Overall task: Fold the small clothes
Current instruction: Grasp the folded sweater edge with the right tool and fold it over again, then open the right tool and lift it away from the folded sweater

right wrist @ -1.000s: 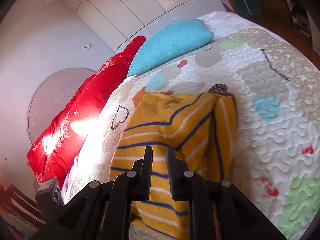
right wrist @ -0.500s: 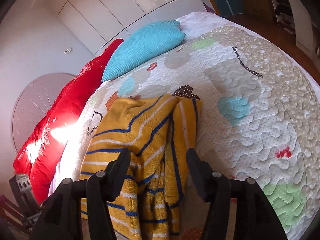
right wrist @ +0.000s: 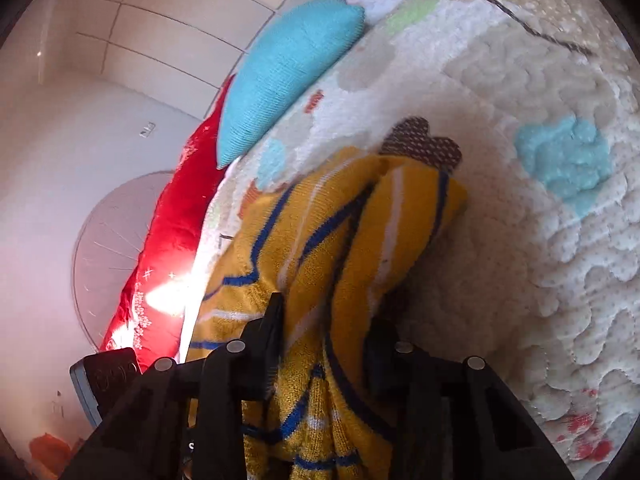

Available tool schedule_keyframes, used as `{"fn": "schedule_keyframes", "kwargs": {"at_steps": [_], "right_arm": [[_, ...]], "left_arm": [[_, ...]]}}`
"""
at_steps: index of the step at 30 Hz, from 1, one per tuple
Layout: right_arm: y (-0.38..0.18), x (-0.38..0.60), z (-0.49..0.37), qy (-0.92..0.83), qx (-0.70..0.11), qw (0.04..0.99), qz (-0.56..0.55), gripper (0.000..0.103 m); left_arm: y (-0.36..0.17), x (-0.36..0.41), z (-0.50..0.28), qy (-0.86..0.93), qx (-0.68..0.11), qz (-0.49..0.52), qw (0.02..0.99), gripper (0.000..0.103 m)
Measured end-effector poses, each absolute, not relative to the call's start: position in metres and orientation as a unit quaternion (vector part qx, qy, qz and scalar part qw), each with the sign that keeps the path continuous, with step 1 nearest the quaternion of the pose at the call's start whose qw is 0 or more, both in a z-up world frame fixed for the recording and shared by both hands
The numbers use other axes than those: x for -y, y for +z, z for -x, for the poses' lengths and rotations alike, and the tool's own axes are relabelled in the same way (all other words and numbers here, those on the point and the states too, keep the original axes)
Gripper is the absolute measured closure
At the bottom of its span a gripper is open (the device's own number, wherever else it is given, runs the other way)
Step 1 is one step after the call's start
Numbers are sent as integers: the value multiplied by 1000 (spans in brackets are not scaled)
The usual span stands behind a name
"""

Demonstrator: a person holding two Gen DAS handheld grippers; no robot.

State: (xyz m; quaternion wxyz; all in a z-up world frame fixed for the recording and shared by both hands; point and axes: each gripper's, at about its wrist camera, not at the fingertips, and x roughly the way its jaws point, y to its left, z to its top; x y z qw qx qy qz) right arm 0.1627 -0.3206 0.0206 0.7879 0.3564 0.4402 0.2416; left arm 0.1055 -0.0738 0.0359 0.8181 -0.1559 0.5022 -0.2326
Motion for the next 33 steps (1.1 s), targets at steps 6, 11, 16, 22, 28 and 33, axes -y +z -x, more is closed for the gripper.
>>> {"fn": "schedule_keyframes", "kwargs": {"at_steps": [6, 11, 16, 22, 28, 33], "right_arm": [[61, 335, -152, 202, -388, 843, -313, 66], [46, 354, -137, 120, -432, 857, -253, 66], [87, 345, -113, 177, -391, 870, -244, 66], [86, 270, -120, 251, -420, 849, -201, 61], [49, 274, -115, 156, -445, 868, -154, 75], [71, 279, -67, 137, -415, 891, -126, 49]], "left_arm": [[75, 85, -109, -233, -483, 123, 835, 36], [34, 103, -102, -161, -539, 50, 825, 29], [52, 83, -64, -159, -485, 64, 858, 28], [95, 56, 11, -66, -345, 32, 936, 7], [128, 40, 65, 5, -240, 5, 971, 0], [144, 35, 80, 36, -211, -6, 977, 0]]}}
